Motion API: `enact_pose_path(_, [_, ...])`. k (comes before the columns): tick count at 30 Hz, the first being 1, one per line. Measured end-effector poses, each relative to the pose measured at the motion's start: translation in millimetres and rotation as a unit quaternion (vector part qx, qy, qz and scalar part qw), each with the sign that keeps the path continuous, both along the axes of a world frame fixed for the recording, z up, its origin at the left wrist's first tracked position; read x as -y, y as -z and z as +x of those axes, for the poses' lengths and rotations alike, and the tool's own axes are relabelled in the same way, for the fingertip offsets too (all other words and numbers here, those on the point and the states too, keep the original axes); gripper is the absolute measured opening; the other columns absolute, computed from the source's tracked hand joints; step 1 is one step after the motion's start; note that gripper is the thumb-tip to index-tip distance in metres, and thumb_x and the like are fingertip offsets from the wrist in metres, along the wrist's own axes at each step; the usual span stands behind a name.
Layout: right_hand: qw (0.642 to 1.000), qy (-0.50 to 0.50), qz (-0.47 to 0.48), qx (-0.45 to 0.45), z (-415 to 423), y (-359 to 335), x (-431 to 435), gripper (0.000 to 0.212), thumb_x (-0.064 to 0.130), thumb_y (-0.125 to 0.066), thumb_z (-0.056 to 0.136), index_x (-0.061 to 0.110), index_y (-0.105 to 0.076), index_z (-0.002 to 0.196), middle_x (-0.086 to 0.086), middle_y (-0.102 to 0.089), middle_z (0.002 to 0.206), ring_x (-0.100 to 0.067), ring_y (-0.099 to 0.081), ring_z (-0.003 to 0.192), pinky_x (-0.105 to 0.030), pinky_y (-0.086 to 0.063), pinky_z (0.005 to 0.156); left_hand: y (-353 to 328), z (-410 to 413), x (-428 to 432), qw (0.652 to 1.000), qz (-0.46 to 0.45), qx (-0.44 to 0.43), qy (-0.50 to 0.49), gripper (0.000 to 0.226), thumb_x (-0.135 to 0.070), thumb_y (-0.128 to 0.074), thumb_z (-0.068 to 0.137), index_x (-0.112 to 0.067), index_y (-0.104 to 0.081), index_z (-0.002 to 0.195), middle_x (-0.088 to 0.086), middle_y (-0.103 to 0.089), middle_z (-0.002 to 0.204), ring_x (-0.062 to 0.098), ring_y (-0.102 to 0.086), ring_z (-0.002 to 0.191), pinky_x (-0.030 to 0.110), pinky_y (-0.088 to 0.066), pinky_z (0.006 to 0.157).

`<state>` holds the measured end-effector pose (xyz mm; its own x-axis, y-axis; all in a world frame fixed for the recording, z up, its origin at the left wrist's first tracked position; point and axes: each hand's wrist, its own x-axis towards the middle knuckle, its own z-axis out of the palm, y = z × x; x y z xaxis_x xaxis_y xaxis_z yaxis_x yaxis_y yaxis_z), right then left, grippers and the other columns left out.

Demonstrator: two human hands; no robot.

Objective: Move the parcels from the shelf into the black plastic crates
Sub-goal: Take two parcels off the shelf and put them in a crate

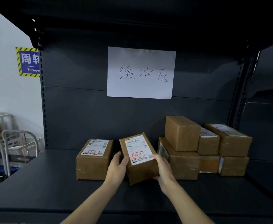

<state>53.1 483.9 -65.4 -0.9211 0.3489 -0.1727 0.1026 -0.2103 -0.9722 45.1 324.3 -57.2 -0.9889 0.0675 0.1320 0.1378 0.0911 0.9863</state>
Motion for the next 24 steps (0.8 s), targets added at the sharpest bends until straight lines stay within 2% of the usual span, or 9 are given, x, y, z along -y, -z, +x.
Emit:
enact_pose_path(2, [1.000, 0.005, -0.001, -0.019, -1, 2, 3, 0.035, 0.038, -0.060, 0.085, 0.029, -0.045, 0.116, -0.008, -0.057, 0.123, -0.026, -0.052, 0.114, -0.049, -0.042, 0.102, 1, 1, 1, 0.999, 0.027, 0.038, 0.022, 0.049, -0.029, -0.044, 0.097, -0.016, -0.032, 0.143, 0.002, -0.047, 0.137, 0.011, -0.043, 0.115, 0.028, -0.034, 0.095])
enact_pose_path(4, [0.999, 0.003, -0.008, -0.033, -2, 4, 6, 0.030, 0.037, -0.059, 0.086, 0.030, -0.046, 0.112, -0.007, -0.056, 0.123, -0.026, -0.052, 0.114, -0.049, -0.041, 0.102, -1, -1, 1, 0.998, 0.043, 0.037, 0.031, 0.047, -0.029, -0.042, 0.097, -0.016, -0.034, 0.142, -0.001, -0.050, 0.130, 0.008, -0.043, 0.106, 0.024, -0.034, 0.089])
enact_pose_path(8, [0.999, -0.002, -0.024, -0.046, -7, 7, 10, 0.032, 0.039, -0.057, 0.088, 0.030, -0.047, 0.117, -0.005, -0.056, 0.122, -0.024, -0.052, 0.115, -0.050, -0.042, 0.103, -8, -7, 3, 0.999, 0.025, 0.026, 0.026, 0.045, -0.029, -0.040, 0.098, -0.017, -0.035, 0.142, 0.000, -0.048, 0.136, 0.007, -0.041, 0.109, 0.025, -0.033, 0.090])
enact_pose_path(10, [0.999, -0.001, -0.029, -0.044, -11, 9, 12, 0.035, 0.041, -0.056, 0.087, 0.029, -0.048, 0.120, -0.005, -0.057, 0.121, -0.023, -0.052, 0.114, -0.050, -0.041, 0.103, -11, -10, 8, 1.000, -0.013, -0.015, 0.010, 0.043, -0.025, -0.040, 0.099, -0.016, -0.038, 0.140, 0.000, -0.049, 0.137, 0.006, -0.041, 0.113, 0.022, -0.033, 0.091])
enact_pose_path(14, [0.999, 0.006, -0.039, -0.026, -23, 10, 21, 0.039, 0.041, -0.057, 0.085, 0.023, -0.052, 0.119, -0.008, -0.062, 0.115, -0.024, -0.056, 0.107, -0.048, -0.045, 0.098, -23, -20, 37, 0.989, -0.057, -0.112, -0.084, 0.039, -0.019, -0.044, 0.097, -0.011, -0.045, 0.136, 0.003, -0.051, 0.136, 0.009, -0.044, 0.120, 0.020, -0.031, 0.097])
enact_pose_path(17, [0.999, 0.006, -0.032, -0.006, -32, 11, 32, 0.043, 0.044, -0.057, 0.084, 0.020, -0.051, 0.119, -0.009, -0.062, 0.113, -0.026, -0.057, 0.106, -0.047, -0.046, 0.097, -26, -32, 77, 0.974, -0.054, -0.135, -0.173, 0.039, -0.015, -0.045, 0.096, -0.009, -0.046, 0.135, 0.008, -0.050, 0.137, 0.018, -0.047, 0.123, 0.026, -0.035, 0.100])
enact_pose_path(21, [1.000, 0.009, -0.003, 0.013, -42, 15, 48, 0.047, 0.048, -0.056, 0.083, 0.019, -0.047, 0.120, -0.008, -0.058, 0.114, -0.025, -0.053, 0.107, -0.046, -0.042, 0.101, -13, -49, 124, 0.973, -0.070, -0.059, -0.211, 0.046, -0.019, -0.045, 0.096, -0.007, -0.038, 0.140, 0.011, -0.043, 0.144, 0.025, -0.040, 0.132, 0.036, -0.030, 0.109])
enact_pose_path(24, [0.999, 0.014, 0.034, 0.023, -46, 15, 54, 0.050, 0.050, -0.052, 0.086, 0.018, -0.047, 0.124, -0.007, -0.054, 0.113, -0.022, -0.048, 0.103, -0.037, -0.037, 0.091, 1, -55, 136, 0.980, -0.055, 0.003, -0.193, 0.047, -0.023, -0.047, 0.096, -0.002, -0.041, 0.137, 0.014, -0.046, 0.141, 0.027, -0.043, 0.130, 0.037, -0.033, 0.108])
